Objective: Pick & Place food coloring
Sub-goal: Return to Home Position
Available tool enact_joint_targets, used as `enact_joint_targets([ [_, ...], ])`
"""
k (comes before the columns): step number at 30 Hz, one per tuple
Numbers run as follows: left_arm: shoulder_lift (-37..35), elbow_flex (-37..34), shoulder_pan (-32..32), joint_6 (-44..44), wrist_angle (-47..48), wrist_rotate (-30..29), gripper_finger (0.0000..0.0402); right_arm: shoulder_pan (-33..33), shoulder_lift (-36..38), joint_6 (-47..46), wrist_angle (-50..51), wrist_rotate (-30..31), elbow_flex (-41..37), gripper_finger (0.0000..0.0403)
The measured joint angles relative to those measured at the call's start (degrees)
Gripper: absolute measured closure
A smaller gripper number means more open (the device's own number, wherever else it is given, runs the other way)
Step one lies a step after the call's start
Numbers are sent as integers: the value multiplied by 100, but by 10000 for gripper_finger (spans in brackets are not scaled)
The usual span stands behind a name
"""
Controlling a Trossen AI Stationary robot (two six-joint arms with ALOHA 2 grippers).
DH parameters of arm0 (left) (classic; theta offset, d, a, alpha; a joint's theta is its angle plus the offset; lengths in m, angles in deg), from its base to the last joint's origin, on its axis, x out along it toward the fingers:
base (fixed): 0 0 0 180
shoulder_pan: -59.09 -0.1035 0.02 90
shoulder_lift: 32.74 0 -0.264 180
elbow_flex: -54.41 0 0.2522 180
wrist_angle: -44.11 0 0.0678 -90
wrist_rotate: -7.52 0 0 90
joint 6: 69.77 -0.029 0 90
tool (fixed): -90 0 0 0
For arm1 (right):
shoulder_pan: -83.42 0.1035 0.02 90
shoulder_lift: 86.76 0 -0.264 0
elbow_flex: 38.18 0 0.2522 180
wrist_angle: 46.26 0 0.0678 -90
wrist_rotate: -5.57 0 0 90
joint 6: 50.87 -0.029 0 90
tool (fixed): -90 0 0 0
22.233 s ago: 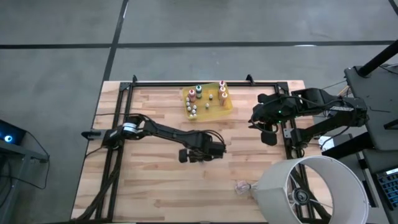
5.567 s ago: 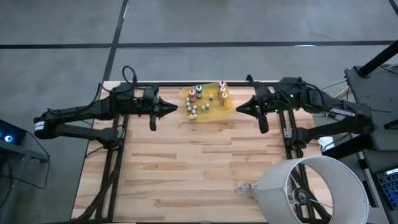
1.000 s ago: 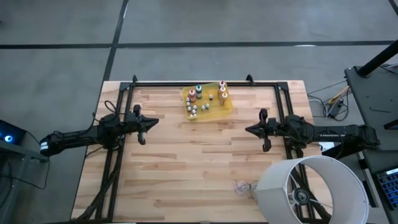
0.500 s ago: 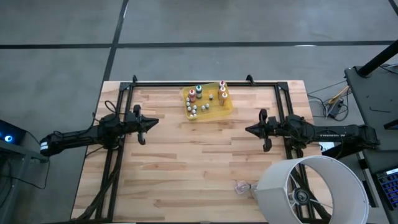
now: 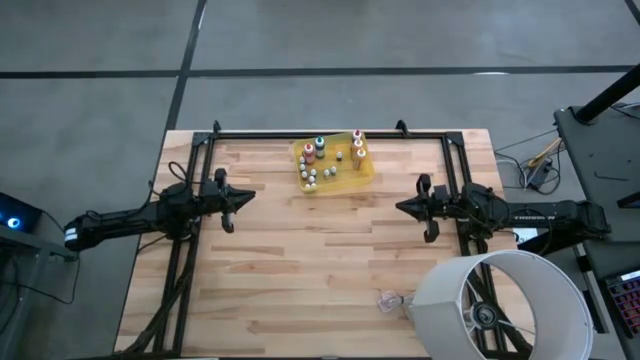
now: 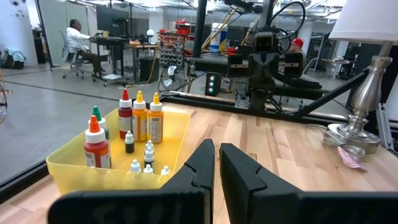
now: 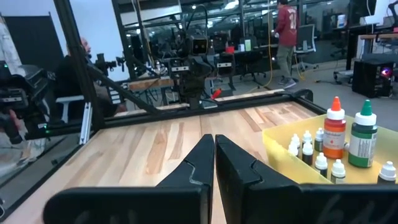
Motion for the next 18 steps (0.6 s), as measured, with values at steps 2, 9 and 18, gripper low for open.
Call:
enact_joint_targets([
  [2,0,0,0,0,0,-1,401,0,0,0,2,0,0,394],
  [9,0,2,2,0,2,-2,401,0,0,15,9,-2,0,394],
  [18,0,2,2,0,4,-2,401,0,-17,-258,43,-7,0,394],
])
